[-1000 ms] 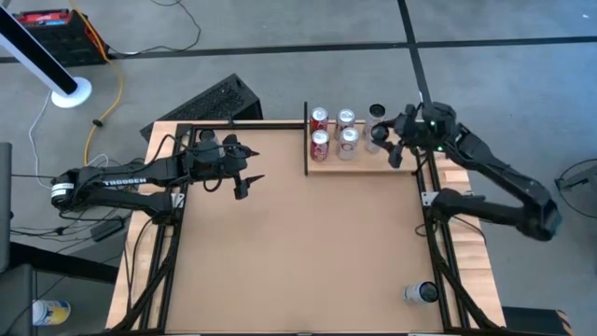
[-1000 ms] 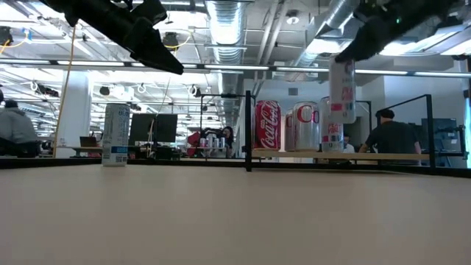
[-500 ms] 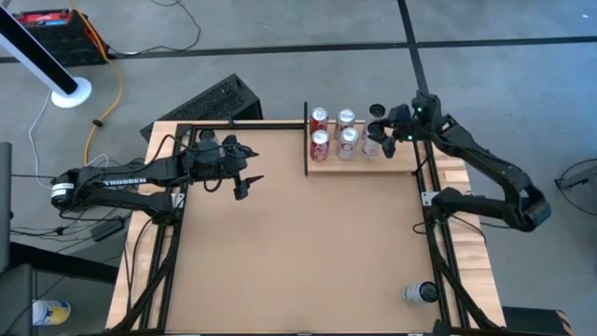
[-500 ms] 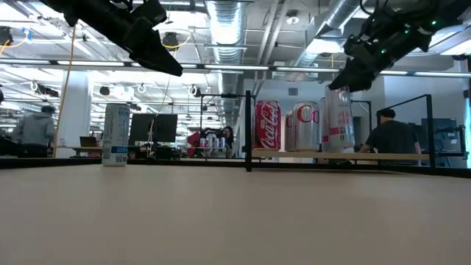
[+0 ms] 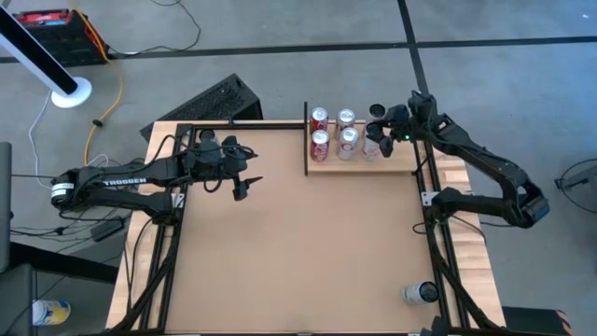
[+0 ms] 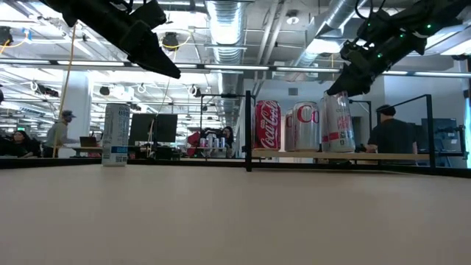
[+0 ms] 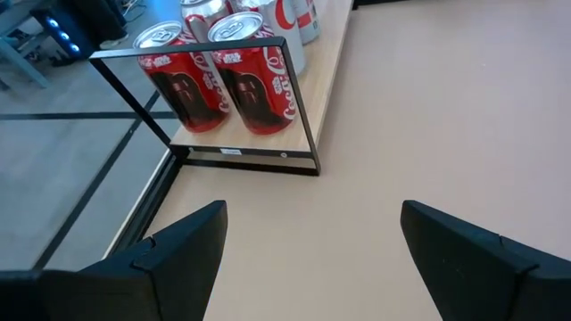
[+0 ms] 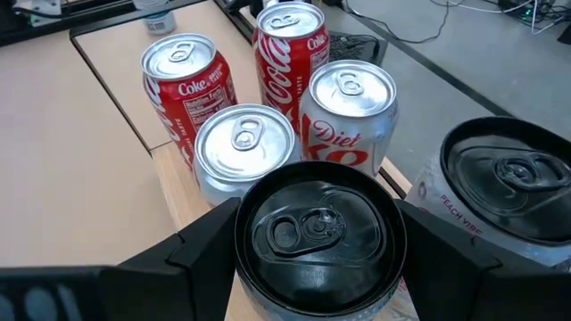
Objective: Place canned beverage on shelf
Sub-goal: Put the orange white soda can on the shelf aligned with the other orange white soda can
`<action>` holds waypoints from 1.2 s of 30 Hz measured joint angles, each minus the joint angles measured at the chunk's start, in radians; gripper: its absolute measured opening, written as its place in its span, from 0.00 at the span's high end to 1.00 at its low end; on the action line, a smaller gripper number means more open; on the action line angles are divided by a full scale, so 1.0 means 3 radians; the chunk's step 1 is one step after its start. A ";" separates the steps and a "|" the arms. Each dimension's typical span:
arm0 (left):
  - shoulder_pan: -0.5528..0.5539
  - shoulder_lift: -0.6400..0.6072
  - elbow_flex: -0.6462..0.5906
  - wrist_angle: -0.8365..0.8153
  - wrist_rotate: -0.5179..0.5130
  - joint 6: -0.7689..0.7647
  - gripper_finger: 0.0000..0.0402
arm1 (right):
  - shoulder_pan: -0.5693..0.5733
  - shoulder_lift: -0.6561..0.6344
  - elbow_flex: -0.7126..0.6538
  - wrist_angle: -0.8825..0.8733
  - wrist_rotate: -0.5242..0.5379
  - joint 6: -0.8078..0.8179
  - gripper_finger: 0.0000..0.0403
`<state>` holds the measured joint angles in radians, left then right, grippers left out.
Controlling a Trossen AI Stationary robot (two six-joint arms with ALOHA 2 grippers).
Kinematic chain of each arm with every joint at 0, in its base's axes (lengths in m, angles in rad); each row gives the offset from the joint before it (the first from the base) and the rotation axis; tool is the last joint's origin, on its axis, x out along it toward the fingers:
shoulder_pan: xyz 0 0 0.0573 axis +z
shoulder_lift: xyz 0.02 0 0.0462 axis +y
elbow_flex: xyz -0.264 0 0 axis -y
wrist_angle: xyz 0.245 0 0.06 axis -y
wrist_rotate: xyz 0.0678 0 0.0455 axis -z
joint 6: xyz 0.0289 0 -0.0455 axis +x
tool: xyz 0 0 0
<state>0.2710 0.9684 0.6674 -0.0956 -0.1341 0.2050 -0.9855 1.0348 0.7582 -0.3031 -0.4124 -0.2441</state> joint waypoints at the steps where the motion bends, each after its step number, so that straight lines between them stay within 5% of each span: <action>1: 0.0000 0.0000 0.0000 0.0000 0.0000 0.0000 0.20 | 0.0000 0.0000 0.0000 0.0000 0.0001 -0.0002 0.31; 12: 0.0000 0.0000 0.0000 -0.0015 0.0001 -0.0028 0.20 | 0.0000 -0.0006 0.0006 -0.0022 0.0068 -0.0061 0.12; 31: 0.0000 0.0000 0.0000 -0.0017 0.0001 -0.0028 0.20 | 0.0011 -0.0005 0.0267 -0.0022 0.0064 -0.0086 0.13; 36: 0.0000 0.0000 0.0000 -0.0036 0.0001 -0.0039 0.20 | 0.0026 -0.0026 0.0569 -0.0495 0.0041 -0.0070 0.13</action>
<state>0.2710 0.9684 0.6674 -0.1062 -0.1337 0.1933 -0.9779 1.0270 0.9289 -0.4515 -0.4000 -0.2651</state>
